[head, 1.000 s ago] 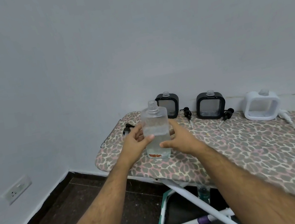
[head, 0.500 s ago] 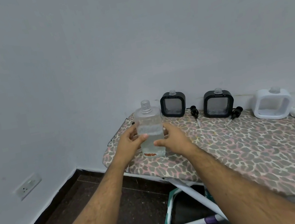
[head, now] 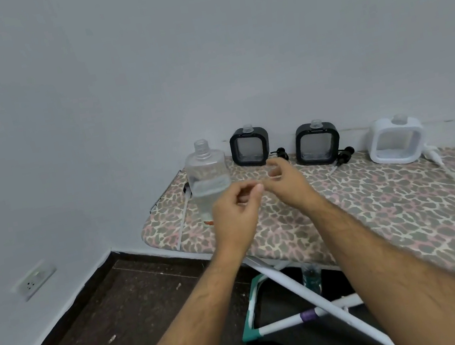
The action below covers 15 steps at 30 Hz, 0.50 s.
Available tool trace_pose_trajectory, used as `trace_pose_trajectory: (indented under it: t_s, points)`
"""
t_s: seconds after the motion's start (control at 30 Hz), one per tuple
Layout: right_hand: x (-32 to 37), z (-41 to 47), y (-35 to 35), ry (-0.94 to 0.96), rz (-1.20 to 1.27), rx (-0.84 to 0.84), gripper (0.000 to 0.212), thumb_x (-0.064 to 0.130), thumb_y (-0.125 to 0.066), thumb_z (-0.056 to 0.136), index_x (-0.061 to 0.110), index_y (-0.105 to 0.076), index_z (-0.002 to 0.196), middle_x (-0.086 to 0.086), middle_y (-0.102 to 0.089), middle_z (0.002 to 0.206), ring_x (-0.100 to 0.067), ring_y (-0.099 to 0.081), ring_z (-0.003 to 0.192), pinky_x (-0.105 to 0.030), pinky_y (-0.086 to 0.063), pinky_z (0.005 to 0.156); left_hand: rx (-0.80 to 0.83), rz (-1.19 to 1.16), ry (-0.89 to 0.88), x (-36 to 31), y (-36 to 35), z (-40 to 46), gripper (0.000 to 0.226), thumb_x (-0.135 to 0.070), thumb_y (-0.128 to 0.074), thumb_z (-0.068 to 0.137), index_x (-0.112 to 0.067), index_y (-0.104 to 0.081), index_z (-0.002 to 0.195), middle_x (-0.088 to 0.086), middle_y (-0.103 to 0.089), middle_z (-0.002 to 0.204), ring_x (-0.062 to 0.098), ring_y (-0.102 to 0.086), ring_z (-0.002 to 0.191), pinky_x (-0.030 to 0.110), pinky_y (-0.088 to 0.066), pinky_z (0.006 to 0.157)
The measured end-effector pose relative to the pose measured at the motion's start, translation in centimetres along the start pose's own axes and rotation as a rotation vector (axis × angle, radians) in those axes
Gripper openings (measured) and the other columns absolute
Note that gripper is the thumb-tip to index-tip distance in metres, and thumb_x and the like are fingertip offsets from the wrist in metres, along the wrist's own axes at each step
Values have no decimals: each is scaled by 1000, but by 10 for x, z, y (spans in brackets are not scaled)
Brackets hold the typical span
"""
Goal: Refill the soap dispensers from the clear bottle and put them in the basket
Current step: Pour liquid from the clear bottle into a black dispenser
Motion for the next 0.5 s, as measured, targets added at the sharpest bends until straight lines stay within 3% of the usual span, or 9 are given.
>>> trace_pose_trajectory:
  t_s: [0.07,0.17,0.27,0.33,0.43,0.5]
  points:
    - [-5,3,14,-2,15,-50,62,27,-70,90,17,-45,145,-7,-55,134,-19,-58,112,-37,-54,90,68,-35,60,-1,-24,11,23,-31,-66,93,-19,-69,112,-10,-70,103,0,-65,94,15,-53,82]
    - [-12,12,31,-7,43,-96,57,34,-70,90,18,-49,139,-4,-56,127,-19,-59,109,-35,-54,86,84,-83,171,11,-52,41,41,-38,-64,94,-15,-63,128,-3,-67,121,5,-62,109,27,-52,97]
    - [-20,30,42,-18,50,-133,52,31,-68,92,18,-49,139,-6,-57,129,-19,-60,108,-42,-55,93,30,-94,272,27,-68,71,52,-47,-59,94,-18,-54,137,-3,-59,134,10,-55,122,34,-45,106]
    - [-24,46,45,-26,54,-125,54,27,-66,94,19,-46,143,-7,-55,135,-19,-59,112,-38,-56,88,-17,-100,311,36,-76,91,57,-48,-56,95,-18,-47,143,-1,-52,143,14,-49,131,28,-41,106]
    - [-29,73,38,-46,78,-59,61,24,-62,97,22,-35,152,-8,-46,148,-18,-54,118,-24,-50,72,-86,-127,357,52,-86,116,63,-47,-53,98,-15,-37,150,2,-43,151,17,-42,136,12,-39,92]
    - [-33,94,29,-63,94,-37,66,23,-61,98,24,-28,155,-7,-39,155,-19,-49,128,-28,-50,87,-134,-148,391,69,-95,129,66,-49,-51,98,-14,-34,152,5,-41,153,19,-41,138,21,-36,100]
Point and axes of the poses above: each hand's wrist, its own z-axis towards the middle knuckle, its own y-axis out of the back of the hand, x = y × z, the point moved 2 cm from there along z, towards the middle knuckle
